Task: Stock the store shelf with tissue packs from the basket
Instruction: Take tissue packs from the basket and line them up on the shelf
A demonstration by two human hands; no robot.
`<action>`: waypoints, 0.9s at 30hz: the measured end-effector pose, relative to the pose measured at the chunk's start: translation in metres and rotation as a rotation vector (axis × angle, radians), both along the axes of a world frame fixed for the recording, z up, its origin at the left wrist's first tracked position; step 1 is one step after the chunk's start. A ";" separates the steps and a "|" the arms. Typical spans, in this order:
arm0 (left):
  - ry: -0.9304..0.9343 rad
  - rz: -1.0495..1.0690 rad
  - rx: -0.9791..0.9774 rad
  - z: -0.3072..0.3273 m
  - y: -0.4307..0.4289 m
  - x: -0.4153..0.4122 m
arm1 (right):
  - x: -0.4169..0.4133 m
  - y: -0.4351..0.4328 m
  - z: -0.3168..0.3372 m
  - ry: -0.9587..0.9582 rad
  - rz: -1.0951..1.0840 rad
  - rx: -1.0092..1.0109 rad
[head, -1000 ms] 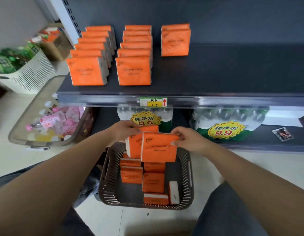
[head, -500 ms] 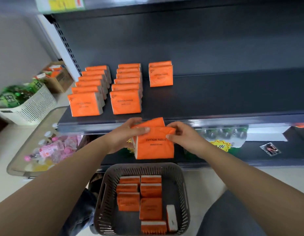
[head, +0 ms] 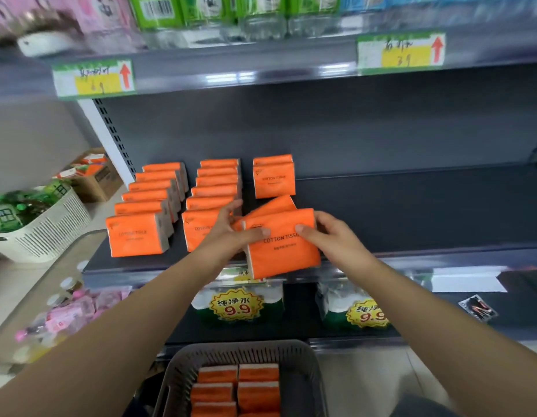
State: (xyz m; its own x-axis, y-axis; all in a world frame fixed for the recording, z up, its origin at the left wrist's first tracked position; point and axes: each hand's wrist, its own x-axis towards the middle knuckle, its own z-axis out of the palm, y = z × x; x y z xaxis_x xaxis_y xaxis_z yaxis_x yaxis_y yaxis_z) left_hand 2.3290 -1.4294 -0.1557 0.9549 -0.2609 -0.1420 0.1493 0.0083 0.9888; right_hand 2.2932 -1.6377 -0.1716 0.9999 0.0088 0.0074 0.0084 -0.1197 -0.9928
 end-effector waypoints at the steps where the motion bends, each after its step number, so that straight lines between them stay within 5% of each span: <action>1: 0.001 0.021 -0.030 0.001 -0.004 0.004 | 0.005 -0.002 0.002 0.011 0.016 0.017; 11: 0.041 0.230 -0.246 -0.006 -0.047 0.057 | 0.063 -0.012 -0.004 -0.007 -0.034 0.062; 27: 0.031 0.190 0.015 -0.043 -0.062 0.145 | 0.144 -0.003 -0.035 -0.064 -0.078 0.005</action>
State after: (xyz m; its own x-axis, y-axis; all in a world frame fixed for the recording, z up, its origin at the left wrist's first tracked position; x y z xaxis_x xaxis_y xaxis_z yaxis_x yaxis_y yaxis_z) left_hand 2.4744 -1.4909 -0.1992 0.9819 -0.0744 -0.1742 0.1765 0.0245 0.9840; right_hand 2.4372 -1.6410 -0.2063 0.9950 -0.0698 0.0709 0.0624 -0.1174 -0.9911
